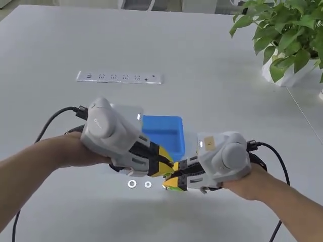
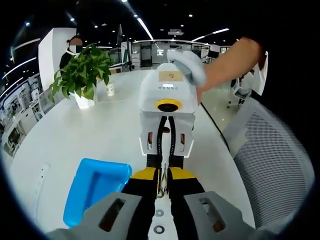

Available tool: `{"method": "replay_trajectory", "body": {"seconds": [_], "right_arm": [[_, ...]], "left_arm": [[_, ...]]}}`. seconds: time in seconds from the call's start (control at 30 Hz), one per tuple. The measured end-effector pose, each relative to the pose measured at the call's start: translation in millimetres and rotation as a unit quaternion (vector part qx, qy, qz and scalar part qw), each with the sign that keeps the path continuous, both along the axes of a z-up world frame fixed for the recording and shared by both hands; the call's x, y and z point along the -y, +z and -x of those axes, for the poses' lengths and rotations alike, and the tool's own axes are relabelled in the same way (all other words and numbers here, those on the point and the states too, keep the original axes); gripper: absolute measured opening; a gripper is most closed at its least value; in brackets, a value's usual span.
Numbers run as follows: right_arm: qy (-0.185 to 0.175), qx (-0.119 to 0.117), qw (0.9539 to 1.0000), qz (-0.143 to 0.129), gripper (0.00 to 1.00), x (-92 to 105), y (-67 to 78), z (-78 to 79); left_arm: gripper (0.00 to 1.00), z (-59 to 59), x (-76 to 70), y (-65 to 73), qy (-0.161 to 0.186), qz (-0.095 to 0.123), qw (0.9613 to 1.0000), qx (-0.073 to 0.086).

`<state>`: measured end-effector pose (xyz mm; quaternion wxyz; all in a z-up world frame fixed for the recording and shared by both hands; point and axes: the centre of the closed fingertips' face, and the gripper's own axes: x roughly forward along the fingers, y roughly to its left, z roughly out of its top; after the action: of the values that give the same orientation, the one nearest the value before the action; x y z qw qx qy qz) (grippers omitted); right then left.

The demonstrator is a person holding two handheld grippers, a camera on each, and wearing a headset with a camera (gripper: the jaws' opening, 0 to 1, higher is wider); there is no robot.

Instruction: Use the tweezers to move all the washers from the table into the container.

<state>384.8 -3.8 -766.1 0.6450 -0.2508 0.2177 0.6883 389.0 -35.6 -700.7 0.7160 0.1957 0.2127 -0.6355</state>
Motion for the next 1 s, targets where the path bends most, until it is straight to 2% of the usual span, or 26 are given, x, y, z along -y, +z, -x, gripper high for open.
{"method": "replay_trajectory", "body": {"seconds": [0.1, 0.17, 0.2, 0.27, 0.37, 0.43, 0.5, 0.67, 0.83, 0.9, 1.0], "right_arm": [[-0.001, 0.002, 1.0, 0.001, 0.07, 0.0, 0.4, -0.9], [-0.002, 0.002, 1.0, 0.001, 0.07, -0.6, 2.3, -1.8], [-0.002, 0.001, 1.0, 0.001, 0.07, -1.1, 4.6, -1.5], [-0.003, 0.002, 1.0, -0.002, 0.07, -2.0, 9.1, -2.1], [-0.003, -0.003, 1.0, -0.005, 0.07, -3.0, 16.8, -3.6], [-0.003, -0.003, 1.0, -0.006, 0.07, -3.5, 22.2, -4.5], [0.0, -0.003, 1.0, -0.005, 0.07, -3.5, 26.1, -4.6], [-0.001, -0.002, 0.9999, -0.012, 0.07, -4.8, 39.1, -8.1], [-0.001, 0.0, 0.9998, -0.019, 0.07, -7.1, 56.2, -13.5], [0.003, 0.004, 0.9999, -0.014, 0.08, -7.1, 58.6, -15.8], [0.005, 0.009, 0.9998, -0.016, 0.08, -8.5, 66.0, -20.3]], "left_arm": [[0.16, -1.0, -3.5, 2.6, 0.005, 0.001, 1.0, 0.002], [0.21, -0.8, -5.5, 5.4, 0.014, 0.007, 0.9999, -0.003], [0.24, -0.3, -6.7, 6.5, 0.019, 0.01, 0.9997, -0.007], [0.25, 1.5, -8.2, 8.0, 0.02, 0.014, 0.9997, -0.004], [0.31, 3.2, -12.4, 9.4, 0.033, 0.017, 0.9992, -0.012], [0.32, 3.8, -15.0, 12.8, 0.038, 0.025, 0.999, -0.006], [0.34, 3.4, -17.3, 15.3, 0.048, 0.033, 0.9982, -0.013], [0.43, 0.5, -26.3, 21.7, 0.071, 0.045, 0.9964, -0.008], [0.56, -1.5, -33.5, 26.0, 0.097, 0.055, 0.9937, -0.011], [0.58, -1.7, -36.2, 28.1, 0.104, 0.061, 0.9927, -0.005], [0.58, -1.6, -40.2, 29.2, 0.113, 0.064, 0.9916, -0.005]]}}
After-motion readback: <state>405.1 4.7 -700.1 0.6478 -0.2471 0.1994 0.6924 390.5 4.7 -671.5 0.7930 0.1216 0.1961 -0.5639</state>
